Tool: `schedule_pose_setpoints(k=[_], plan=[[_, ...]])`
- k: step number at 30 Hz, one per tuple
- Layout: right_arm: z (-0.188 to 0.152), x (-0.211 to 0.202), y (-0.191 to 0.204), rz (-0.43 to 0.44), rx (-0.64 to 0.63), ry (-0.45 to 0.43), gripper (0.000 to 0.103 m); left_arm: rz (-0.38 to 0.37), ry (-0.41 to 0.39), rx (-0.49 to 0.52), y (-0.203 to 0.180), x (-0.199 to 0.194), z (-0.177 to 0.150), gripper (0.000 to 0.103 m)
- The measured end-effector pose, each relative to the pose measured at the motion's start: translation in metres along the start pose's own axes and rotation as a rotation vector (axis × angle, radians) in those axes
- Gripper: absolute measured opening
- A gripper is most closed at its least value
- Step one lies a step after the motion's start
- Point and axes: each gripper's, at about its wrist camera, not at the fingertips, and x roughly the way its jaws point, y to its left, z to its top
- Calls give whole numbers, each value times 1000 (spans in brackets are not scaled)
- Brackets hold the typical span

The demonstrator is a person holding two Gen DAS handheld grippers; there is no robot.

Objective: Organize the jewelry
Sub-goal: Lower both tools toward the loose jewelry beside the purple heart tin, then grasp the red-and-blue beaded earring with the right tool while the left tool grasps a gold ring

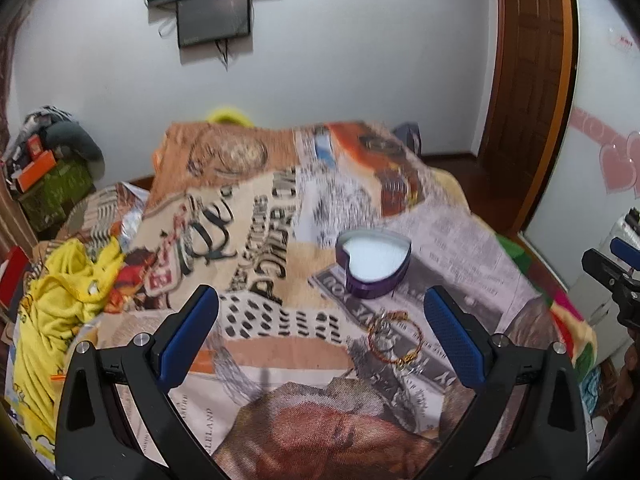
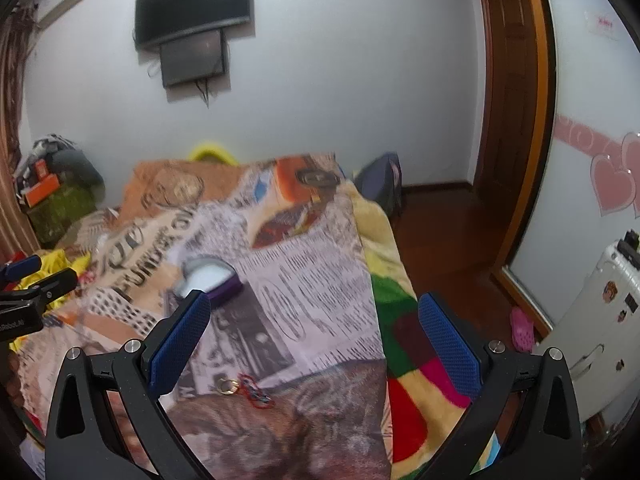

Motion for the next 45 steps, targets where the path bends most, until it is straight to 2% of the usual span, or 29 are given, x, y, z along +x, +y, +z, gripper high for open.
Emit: schedule_pose_setpoints(k=[13, 19, 23, 24, 26, 28, 34, 37, 39, 45], plan=[[-37, 52, -2, 81, -39, 235, 103, -111, 189, 101, -28, 58, -27, 103], [-54, 68, 4, 131, -50, 317, 101, -154, 267, 86, -34, 79, -35, 103], [-64, 77, 13, 187, -75, 372, 85, -145, 279, 103, -37, 84, -41, 103], [-67, 80, 16, 196, -89, 390, 78, -151, 287, 115, -40, 85, -42, 103], [-73, 84, 22, 203, -115, 412, 71, -176, 289, 114, -42, 84, -43, 101], [-76, 85, 27, 192, -142, 400, 70, -213, 295, 112, -46, 82, -42, 96], [-78, 86, 35, 228, -158, 381, 48, -262, 332, 135, -65, 89, -43, 81], [-78, 89, 38, 238, -168, 372, 31, -280, 364, 118, -71, 95, -43, 72], [-77, 90, 38, 245, -165, 372, 10, -302, 384, 105, -74, 96, -44, 70], [-73, 89, 30, 254, -107, 371, 7, -344, 384, 121, -90, 92, -45, 64]])
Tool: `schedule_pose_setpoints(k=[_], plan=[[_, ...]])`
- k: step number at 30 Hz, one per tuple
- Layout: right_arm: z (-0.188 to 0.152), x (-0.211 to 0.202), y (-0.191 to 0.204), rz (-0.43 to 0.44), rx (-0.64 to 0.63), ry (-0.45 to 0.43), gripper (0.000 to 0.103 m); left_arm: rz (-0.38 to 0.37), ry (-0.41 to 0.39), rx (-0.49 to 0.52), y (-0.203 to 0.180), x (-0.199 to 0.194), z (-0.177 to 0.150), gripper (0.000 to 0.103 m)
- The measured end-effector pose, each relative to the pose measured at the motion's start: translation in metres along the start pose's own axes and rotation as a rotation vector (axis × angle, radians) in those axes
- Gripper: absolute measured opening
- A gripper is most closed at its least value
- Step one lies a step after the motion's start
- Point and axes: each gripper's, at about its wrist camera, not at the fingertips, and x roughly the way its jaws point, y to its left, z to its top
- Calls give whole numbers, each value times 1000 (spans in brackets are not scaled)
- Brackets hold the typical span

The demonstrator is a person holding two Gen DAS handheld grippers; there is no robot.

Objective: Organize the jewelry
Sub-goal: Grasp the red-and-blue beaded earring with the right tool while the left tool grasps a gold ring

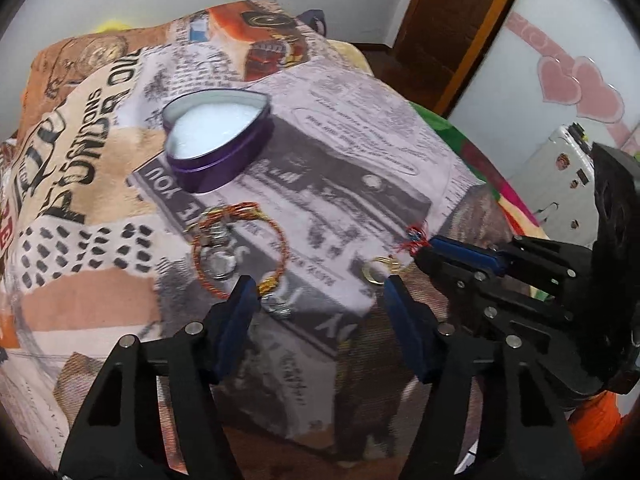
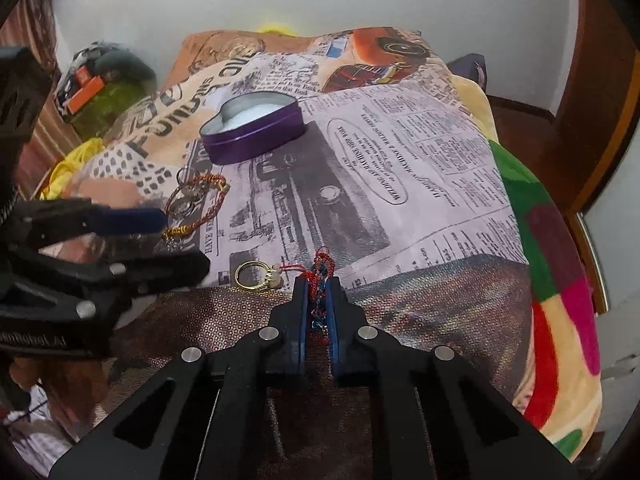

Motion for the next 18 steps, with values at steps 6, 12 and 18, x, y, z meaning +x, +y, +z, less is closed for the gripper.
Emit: schedule_pose_setpoints(k=[6, 12, 18], plan=[[5, -13, -11, -13, 44, -34, 7, -10, 15, 61, -20, 10, 3, 57], [9, -24, -16, -25, 64, -61, 7, -21, 30, 48, -24, 23, 9, 48], [11, -28, -17, -23, 70, -70, 7, -10, 22, 62, -27, 26, 9, 25]])
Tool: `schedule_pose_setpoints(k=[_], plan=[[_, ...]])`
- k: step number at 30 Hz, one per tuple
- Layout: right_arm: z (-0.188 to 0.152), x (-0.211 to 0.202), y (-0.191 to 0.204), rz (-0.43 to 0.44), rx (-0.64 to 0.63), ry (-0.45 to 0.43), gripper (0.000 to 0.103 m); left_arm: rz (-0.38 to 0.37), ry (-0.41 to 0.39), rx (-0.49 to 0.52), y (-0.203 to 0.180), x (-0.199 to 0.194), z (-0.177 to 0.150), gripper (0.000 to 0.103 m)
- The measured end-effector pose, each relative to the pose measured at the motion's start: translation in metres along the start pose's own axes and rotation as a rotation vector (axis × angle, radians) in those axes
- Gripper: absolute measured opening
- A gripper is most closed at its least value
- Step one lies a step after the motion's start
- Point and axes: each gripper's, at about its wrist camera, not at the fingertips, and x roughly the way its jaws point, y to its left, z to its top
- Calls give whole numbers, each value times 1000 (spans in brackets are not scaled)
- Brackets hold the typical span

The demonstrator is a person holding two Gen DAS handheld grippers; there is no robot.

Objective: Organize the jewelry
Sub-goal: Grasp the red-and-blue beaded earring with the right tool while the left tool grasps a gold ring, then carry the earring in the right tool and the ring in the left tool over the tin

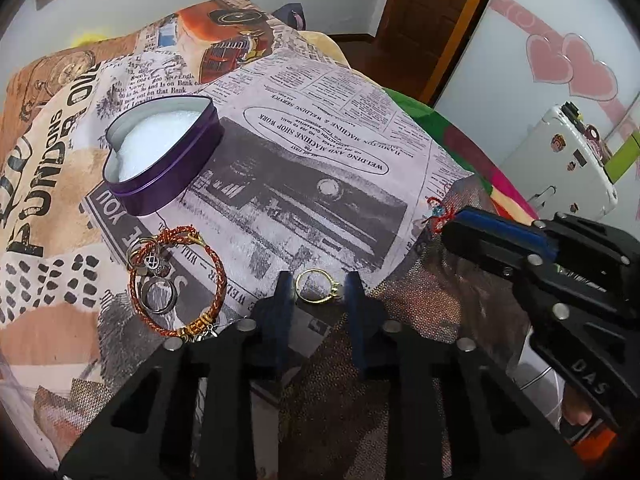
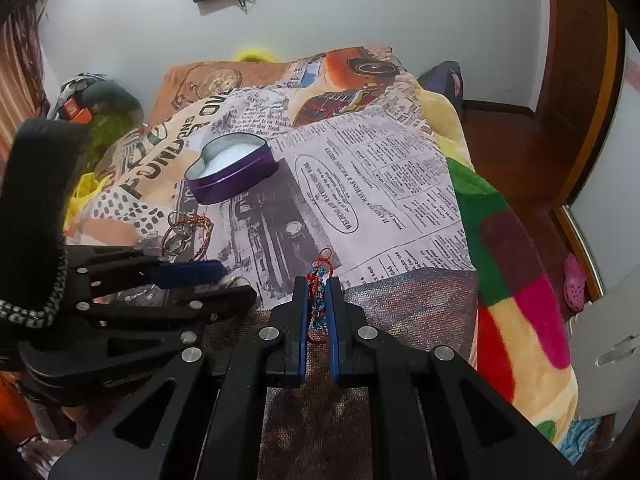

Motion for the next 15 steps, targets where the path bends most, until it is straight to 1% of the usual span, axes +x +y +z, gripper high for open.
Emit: schedule_pose_setpoints(k=[5, 15], plan=[[1, -7, 2, 1, -3, -15, 7, -6, -15, -10, 2, -6, 1, 25], [13, -25, 17, -5, -24, -65, 7, 28, -122, -43, 18, -50, 3, 25]])
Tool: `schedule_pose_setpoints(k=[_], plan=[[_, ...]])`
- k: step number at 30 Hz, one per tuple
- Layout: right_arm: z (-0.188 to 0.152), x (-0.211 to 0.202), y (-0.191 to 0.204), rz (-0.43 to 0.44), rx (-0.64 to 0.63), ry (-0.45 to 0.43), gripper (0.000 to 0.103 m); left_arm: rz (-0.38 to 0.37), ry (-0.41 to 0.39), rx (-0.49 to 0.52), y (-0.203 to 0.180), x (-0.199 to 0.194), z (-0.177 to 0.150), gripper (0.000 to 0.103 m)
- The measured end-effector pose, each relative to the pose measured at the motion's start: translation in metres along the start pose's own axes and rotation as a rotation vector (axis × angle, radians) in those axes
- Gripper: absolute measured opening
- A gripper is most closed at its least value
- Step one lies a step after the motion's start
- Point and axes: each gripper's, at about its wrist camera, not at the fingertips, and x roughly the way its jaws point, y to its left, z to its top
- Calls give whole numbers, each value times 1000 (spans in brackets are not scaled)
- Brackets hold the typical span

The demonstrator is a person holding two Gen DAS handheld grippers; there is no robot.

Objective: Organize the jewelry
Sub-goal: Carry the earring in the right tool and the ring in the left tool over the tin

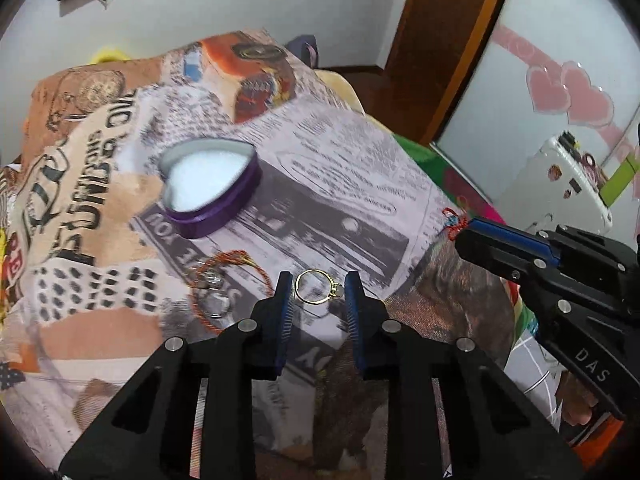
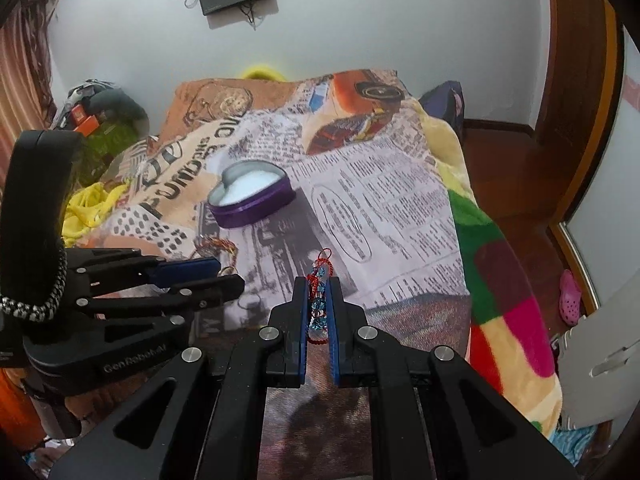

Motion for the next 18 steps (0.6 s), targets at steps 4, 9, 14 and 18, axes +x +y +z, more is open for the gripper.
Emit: schedule_pose_setpoints(k=[4, 9, 14, 18], plan=[[7, -9, 9, -2, -11, -30, 7, 17, -44, -22, 10, -18, 3, 25], [20, -20, 23, -4, -36, -74, 7, 40, -106, -39, 22, -41, 8, 25], [32, -24, 37, 0, -61, -106, 7, 53, -159, -60, 36, -60, 13, 25], [42, -22, 48, 10, -79, -126, 7, 64, -189, -72, 47, -68, 17, 25]])
